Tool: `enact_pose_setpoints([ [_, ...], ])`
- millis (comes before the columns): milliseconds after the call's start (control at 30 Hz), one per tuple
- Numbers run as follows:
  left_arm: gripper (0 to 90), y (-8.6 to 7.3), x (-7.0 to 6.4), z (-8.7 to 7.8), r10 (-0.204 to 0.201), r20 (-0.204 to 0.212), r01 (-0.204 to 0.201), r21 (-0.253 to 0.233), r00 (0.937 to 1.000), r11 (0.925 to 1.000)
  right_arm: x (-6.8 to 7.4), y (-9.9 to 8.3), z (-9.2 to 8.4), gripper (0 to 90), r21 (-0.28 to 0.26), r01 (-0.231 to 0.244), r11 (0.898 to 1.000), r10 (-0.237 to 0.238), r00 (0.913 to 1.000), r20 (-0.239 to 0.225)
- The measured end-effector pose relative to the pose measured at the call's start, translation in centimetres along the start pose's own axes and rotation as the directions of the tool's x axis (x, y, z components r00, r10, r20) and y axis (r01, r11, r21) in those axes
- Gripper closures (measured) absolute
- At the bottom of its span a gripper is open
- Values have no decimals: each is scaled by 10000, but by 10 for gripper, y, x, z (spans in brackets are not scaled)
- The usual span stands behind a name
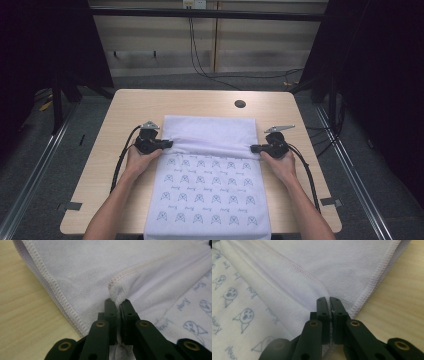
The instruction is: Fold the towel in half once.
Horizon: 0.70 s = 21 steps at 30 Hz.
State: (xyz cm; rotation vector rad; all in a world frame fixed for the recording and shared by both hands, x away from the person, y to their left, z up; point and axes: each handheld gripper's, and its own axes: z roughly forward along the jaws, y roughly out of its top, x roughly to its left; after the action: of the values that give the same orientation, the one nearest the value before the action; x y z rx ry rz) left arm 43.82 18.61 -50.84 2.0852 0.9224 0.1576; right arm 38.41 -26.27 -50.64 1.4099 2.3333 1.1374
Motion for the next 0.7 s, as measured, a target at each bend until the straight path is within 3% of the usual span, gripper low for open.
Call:
enact_pose_setpoints([
  [200,858,14,1,8,339,-802,-311,354,9962,9989,-3,17,11,868,206,30,9998,-43,9982,603],
  [267,859,14,1,11,148,-1003,-144,45,9948,9999,-3,20,14,868,186,22,9998,-36,9969,788],
  [333,859,14,3,12,173,-1006,-170,35,9948,9998,-5,22,16,868,152,-121,9998,108,9963,855],
  [367,859,15,7,15,-103,-999,84,-190,9949,9998,-5,23,17,868,146,-166,9998,151,9953,953],
  [433,859,18,7,17,-181,-1093,157,-222,9938,9996,-5,26,19,868,151,-277,9995,258,9933,1127],
  [533,859,22,7,17,-144,-1185,150,44,9928,9999,-2,32,22,868,381,-168,9991,106,9875,1574],
  [667,862,26,5,11,-427,-1017,420,-90,9939,9991,-4,36,21,868,187,-140,9997,112,9901,1399],
  [700,862,32,1,1,-314,-933,274,-435,9951,9987,-8,40,14,868,-280,-245,9993,274,9937,1084],
])
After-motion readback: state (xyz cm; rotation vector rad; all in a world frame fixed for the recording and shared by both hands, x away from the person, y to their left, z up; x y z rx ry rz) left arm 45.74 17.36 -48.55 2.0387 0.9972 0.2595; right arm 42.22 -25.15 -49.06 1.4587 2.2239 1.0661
